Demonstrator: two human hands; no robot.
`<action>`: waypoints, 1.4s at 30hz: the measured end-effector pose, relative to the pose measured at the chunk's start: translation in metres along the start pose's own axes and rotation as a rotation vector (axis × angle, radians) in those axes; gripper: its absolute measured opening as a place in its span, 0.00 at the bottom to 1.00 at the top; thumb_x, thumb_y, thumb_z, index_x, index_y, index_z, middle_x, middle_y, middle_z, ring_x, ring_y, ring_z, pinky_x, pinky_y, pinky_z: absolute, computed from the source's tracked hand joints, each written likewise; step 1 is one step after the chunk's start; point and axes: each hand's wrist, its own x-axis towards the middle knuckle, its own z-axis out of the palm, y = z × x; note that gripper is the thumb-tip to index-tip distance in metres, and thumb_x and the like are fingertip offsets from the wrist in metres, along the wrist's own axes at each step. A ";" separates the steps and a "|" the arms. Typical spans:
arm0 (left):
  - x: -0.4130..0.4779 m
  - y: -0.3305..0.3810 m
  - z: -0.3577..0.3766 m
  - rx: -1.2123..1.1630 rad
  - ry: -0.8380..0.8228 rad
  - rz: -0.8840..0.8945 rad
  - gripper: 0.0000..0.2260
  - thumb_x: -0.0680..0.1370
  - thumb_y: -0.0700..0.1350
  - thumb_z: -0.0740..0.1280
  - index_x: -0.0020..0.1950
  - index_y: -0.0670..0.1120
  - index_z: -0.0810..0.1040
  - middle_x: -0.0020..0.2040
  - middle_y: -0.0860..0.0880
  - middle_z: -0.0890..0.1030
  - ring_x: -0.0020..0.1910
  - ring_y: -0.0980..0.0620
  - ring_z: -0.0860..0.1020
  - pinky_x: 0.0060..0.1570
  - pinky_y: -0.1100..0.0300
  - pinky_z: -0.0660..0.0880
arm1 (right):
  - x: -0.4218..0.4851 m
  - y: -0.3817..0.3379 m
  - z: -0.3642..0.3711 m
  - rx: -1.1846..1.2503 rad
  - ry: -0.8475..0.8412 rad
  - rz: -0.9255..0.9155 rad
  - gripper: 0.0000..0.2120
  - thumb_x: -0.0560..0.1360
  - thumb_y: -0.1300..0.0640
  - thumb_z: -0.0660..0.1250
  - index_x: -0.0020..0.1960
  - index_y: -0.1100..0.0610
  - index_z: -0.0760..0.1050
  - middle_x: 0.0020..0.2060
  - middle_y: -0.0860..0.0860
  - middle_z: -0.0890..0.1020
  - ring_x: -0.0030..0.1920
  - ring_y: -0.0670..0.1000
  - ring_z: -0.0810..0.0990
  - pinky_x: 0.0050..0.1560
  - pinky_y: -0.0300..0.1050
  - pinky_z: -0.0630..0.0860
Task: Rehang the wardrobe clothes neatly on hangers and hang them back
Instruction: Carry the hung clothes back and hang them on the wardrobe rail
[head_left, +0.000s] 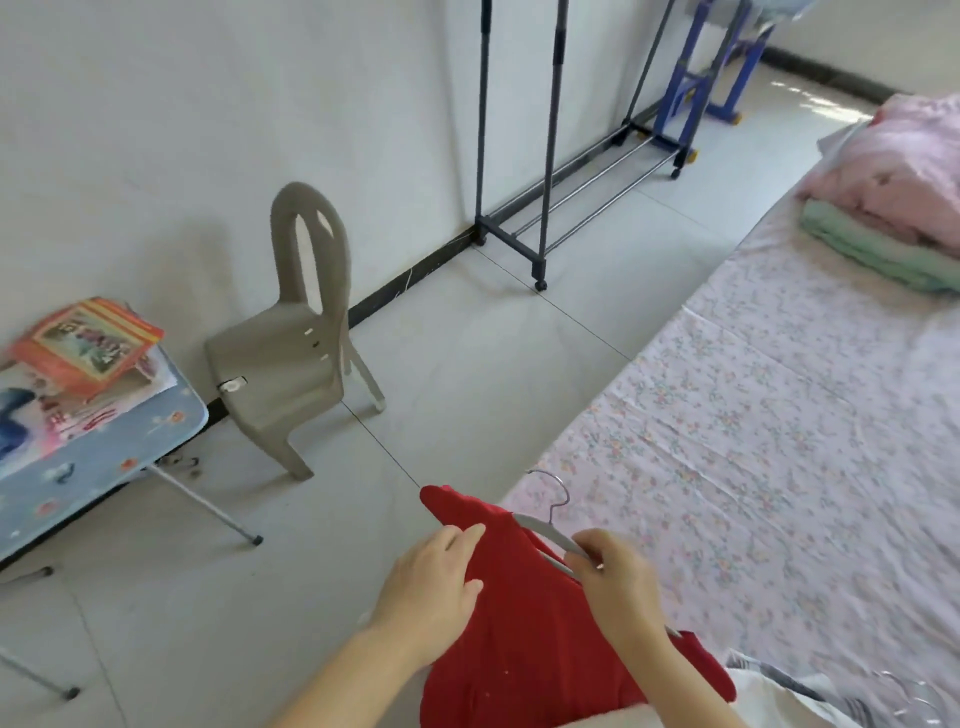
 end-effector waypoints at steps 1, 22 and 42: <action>-0.016 -0.006 -0.010 -0.028 0.075 0.005 0.25 0.79 0.50 0.57 0.75 0.51 0.55 0.69 0.54 0.64 0.68 0.55 0.63 0.66 0.62 0.60 | -0.016 -0.018 0.001 -0.002 -0.002 -0.038 0.12 0.71 0.60 0.68 0.36 0.45 0.73 0.31 0.44 0.77 0.34 0.41 0.73 0.32 0.35 0.65; -0.506 -0.227 -0.156 -0.174 1.274 -0.499 0.14 0.75 0.41 0.68 0.60 0.48 0.77 0.48 0.49 0.83 0.46 0.48 0.81 0.44 0.56 0.76 | -0.384 -0.423 0.196 -0.085 -0.397 -1.189 0.06 0.72 0.58 0.68 0.36 0.53 0.76 0.24 0.44 0.72 0.30 0.40 0.71 0.32 0.34 0.65; -0.763 -0.320 -0.180 0.126 1.735 -1.410 0.13 0.76 0.44 0.67 0.60 0.50 0.78 0.54 0.54 0.81 0.50 0.61 0.74 0.48 0.72 0.65 | -0.515 -0.638 0.409 -0.141 -0.720 -1.787 0.11 0.76 0.61 0.64 0.56 0.55 0.80 0.54 0.50 0.82 0.55 0.51 0.77 0.48 0.33 0.63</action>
